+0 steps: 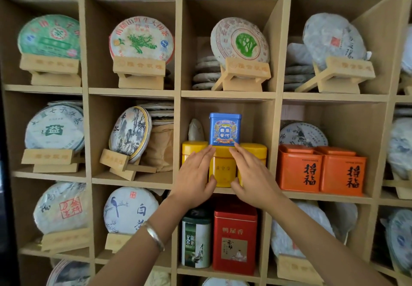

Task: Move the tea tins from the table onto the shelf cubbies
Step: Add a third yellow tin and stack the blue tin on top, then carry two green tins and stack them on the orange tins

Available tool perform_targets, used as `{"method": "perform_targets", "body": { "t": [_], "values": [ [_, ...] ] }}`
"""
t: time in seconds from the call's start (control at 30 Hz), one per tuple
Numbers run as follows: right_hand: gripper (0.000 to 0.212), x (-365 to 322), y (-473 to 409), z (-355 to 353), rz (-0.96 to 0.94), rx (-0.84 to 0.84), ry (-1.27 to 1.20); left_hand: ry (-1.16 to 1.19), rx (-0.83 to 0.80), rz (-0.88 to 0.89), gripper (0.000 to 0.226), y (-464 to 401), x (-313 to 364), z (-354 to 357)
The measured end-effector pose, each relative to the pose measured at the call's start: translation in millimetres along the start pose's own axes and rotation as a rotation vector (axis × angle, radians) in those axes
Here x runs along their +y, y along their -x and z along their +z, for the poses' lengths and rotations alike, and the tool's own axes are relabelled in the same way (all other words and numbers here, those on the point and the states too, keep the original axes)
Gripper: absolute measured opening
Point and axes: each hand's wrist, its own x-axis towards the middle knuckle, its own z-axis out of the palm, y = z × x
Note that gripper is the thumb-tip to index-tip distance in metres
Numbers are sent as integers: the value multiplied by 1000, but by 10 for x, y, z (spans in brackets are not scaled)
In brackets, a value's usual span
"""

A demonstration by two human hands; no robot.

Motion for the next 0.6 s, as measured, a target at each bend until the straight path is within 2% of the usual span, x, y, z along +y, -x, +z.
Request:
{"method": "perform_targets", "body": {
  "t": [0.23,0.3,0.47,0.6],
  "values": [
    [74,12,278,-5,63,-55,22,60,-52,-35,66,244,21,33],
    [74,0,457,-70,138,-65,44,97,-86,-7,66,317,93,58],
    [73,-62,1149,-456,368,-94,201,222,-154,186,64,329,564,148],
    [71,-183,2020,-1059,624,-126,334,358,-217,366,61,421,1200,298]
  ]
}}
